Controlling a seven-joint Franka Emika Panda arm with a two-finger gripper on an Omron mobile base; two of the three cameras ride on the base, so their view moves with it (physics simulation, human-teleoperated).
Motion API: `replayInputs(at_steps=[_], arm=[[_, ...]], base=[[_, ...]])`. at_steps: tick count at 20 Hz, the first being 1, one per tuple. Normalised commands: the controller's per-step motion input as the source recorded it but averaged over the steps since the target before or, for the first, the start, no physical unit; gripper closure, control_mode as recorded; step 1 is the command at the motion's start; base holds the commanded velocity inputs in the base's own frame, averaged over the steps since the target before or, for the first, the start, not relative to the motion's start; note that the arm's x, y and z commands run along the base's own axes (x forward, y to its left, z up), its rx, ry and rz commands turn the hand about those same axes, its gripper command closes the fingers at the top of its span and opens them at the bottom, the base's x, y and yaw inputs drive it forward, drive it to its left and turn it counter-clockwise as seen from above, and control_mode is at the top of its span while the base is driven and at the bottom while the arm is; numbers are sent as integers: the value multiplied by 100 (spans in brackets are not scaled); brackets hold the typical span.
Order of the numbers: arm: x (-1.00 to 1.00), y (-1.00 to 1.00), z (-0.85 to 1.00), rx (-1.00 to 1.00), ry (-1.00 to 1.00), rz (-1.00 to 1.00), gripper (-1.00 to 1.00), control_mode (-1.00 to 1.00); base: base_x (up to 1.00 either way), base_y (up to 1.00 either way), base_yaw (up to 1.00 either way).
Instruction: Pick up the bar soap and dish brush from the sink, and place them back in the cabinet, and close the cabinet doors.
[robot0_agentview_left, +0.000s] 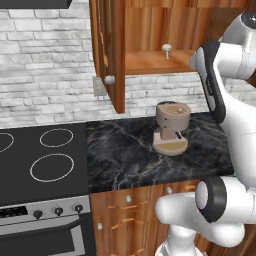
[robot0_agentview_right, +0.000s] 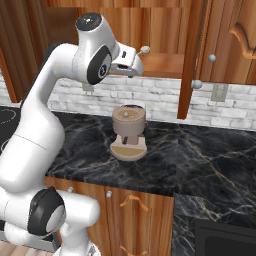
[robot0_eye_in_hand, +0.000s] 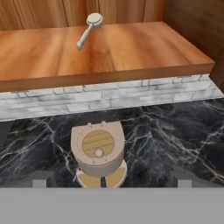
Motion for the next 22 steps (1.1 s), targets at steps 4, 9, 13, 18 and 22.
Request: replayInputs(at_steps=[4, 9, 13, 18, 22], arm=[[-82, 0, -24, 0, 1, 0, -100, -100], [-72, 0, -19, 0, 0, 0, -100, -100], [-66, 0, -6, 0, 3, 0, -100, -100], [-58, 0, 0, 0, 16, 0, -100, -100], [-49, 0, 0, 0, 24, 0, -100, -100]], base=[[0, 0, 0], [0, 0, 0], [0, 0, 0], [0, 0, 0], [0, 0, 0]])
